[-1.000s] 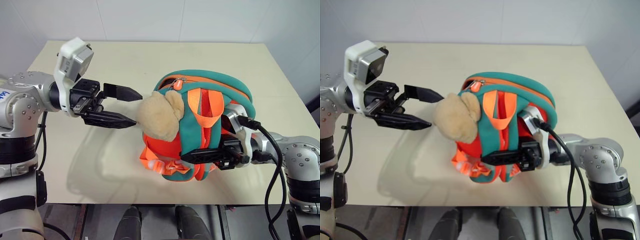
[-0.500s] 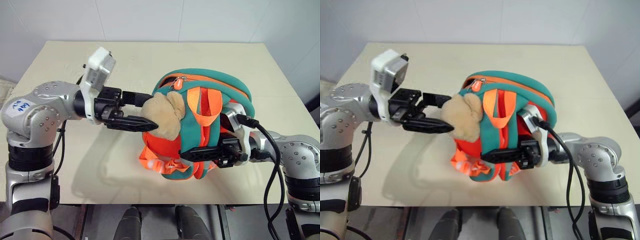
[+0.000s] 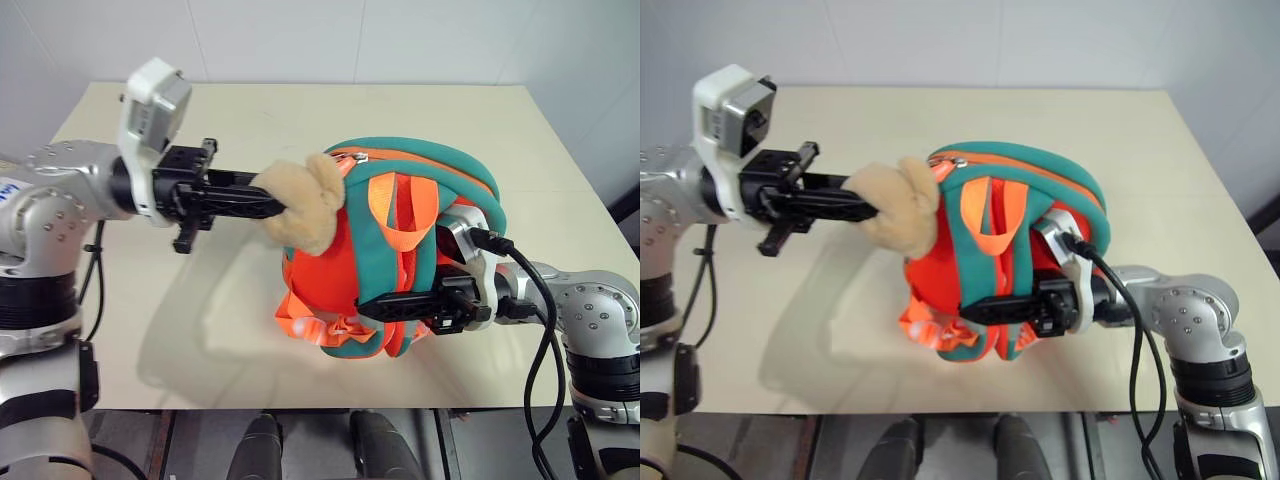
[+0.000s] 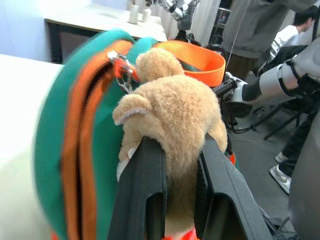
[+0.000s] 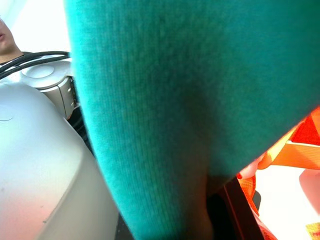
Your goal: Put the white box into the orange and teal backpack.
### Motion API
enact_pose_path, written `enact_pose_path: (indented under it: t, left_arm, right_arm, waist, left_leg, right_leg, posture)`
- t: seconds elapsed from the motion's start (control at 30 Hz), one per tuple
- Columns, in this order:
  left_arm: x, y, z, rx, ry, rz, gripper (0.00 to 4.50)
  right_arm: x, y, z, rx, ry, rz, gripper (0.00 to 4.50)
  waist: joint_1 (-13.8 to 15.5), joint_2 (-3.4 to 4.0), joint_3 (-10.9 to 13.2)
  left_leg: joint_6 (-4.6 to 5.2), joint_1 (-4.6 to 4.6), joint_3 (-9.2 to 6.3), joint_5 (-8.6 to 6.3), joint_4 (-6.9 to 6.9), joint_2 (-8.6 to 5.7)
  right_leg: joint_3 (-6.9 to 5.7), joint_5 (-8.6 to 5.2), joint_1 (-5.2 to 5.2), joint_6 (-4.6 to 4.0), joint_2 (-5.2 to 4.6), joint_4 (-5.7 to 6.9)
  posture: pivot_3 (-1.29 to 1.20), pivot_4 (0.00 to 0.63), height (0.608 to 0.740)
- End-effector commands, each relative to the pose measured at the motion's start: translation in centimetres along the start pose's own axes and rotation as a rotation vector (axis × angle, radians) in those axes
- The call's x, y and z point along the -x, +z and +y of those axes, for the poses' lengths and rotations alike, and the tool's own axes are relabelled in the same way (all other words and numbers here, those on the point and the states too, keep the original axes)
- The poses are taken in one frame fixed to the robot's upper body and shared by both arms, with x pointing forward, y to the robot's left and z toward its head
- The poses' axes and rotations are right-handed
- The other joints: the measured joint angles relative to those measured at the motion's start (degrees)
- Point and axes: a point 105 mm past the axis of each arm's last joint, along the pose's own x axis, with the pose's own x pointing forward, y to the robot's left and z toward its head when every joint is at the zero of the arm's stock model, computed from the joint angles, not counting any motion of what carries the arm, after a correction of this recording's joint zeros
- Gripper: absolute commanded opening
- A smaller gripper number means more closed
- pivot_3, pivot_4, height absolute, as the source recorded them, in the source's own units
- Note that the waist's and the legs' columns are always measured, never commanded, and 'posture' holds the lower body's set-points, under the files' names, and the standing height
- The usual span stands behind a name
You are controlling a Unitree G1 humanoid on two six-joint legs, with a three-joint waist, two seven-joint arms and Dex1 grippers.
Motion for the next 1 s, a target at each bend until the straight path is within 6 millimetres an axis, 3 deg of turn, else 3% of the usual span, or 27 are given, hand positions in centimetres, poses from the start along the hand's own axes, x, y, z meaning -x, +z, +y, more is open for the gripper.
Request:
enact_pose_path:
  t: [0.03, 0.1, 0.2, 0.3, 0.5, 0.57, 0.7, 0.8, 1.0]
  left_arm:
    - [3.6, -0.4, 1.7, 0.077, 0.115, -0.011, 0.30]
    - [4.7, -2.1, 2.8, 0.139, 0.163, -0.012, 0.30]
    - [4.7, -6.9, 3.8, 0.276, 0.192, 0.022, 0.30]
    - [4.0, -10.5, 4.1, 0.353, 0.188, 0.049, 0.30]
    - [1.0, -14.7, 3.5, 0.410, 0.126, 0.059, 0.30]
    - [0.4, -14.8, 2.9, 0.387, 0.092, 0.037, 0.30]
    - [0.4, -12.2, 3.2, 0.247, 0.125, -0.043, 0.30]
    - [0.5, -10.0, 3.3, 0.135, 0.181, -0.071, 0.30]
    - [1.2, -9.0, 1.2, 0.133, 0.181, -0.040, 2.27]
  right_arm:
    - [-0.2, 0.2, 0.8, 0.042, 0.017, -0.016, 0.01]
    - [-0.2, 0.2, 0.8, 0.044, 0.013, -0.022, 0.01]
    - [-0.1, 0.1, 0.8, 0.050, -0.005, -0.038, 0.01]
    - [-0.2, 0.0, 1.0, 0.052, -0.013, -0.050, 0.01]
    - [-0.1, 0.1, 0.9, 0.066, -0.055, -0.072, 0.01]
    - [0.1, 0.2, 0.5, 0.098, -0.105, -0.072, 0.01]
    - [0.6, 0.8, -0.2, 0.227, -0.222, -0.054, 0.01]
    - [1.3, 1.8, 0.0, 0.340, -0.281, -0.087, 0.97]
    - [4.1, 2.8, 0.8, 0.489, -0.459, -0.063, 3.00]
  waist:
    - [-0.2, 0.01, 0.0]
    - [-0.3, 0.01, 0.0]
    - [-0.5, 0.01, 0.0]
    - [-0.5, 0.01, 0.0]
    - [0.3, -0.01, 0.0]
    - [0.6, -0.01, 0.0]
    - [1.1, -0.02, 0.0]
    - [1.0, -0.02, 0.0]
    - [0.7, -0.01, 0.0]
  left_leg:
    - [0.00, 0.01, 0.00, 0.00, -0.01, 0.00]
    - [0.00, 0.04, 0.00, 0.00, -0.01, 0.00]
    - [0.00, 0.03, 0.01, 0.00, -0.01, 0.00]
    - [0.00, 0.02, 0.01, 0.00, -0.02, 0.01]
    - [0.00, 0.00, 0.00, 0.00, -0.01, 0.00]
    - [0.00, 0.03, 0.01, 0.00, 0.01, 0.00]
    - [0.01, -0.02, -0.03, 0.01, 0.01, -0.01]
    - [0.00, -0.04, -0.03, 0.01, 0.02, -0.03]
    - [0.01, -0.03, -0.03, 0.01, -0.05, -0.03]
  right_leg:
    - [-0.01, -0.01, 0.00, -0.01, 0.00, 0.01]
    - [-0.01, -0.01, 0.00, -0.03, 0.00, 0.02]
    - [0.00, -0.01, 0.01, -0.03, -0.02, 0.01]
    - [-0.01, -0.01, 0.02, -0.03, -0.02, 0.01]
    - [-0.01, -0.01, 0.01, -0.04, -0.05, 0.01]
    - [-0.01, -0.01, 0.03, -0.04, -0.05, 0.01]
    - [-0.04, 0.00, 0.02, -0.05, -0.06, 0.00]
    - [-0.04, 0.02, 0.03, -0.03, -0.10, -0.05]
    - [-0.04, 0.02, 0.04, -0.01, -0.10, -0.11]
  posture:
    - [0.00, 0.150, 0.740]
    - [0.00, 0.150, 0.740]
    - [0.00, 0.150, 0.740]
    - [0.00, 0.150, 0.740]
    - [0.00, 0.150, 0.740]
    - [0.00, 0.150, 0.740]
    - [0.00, 0.150, 0.740]
    - [0.00, 0.150, 0.740]
    - [0.00, 0.150, 0.740]
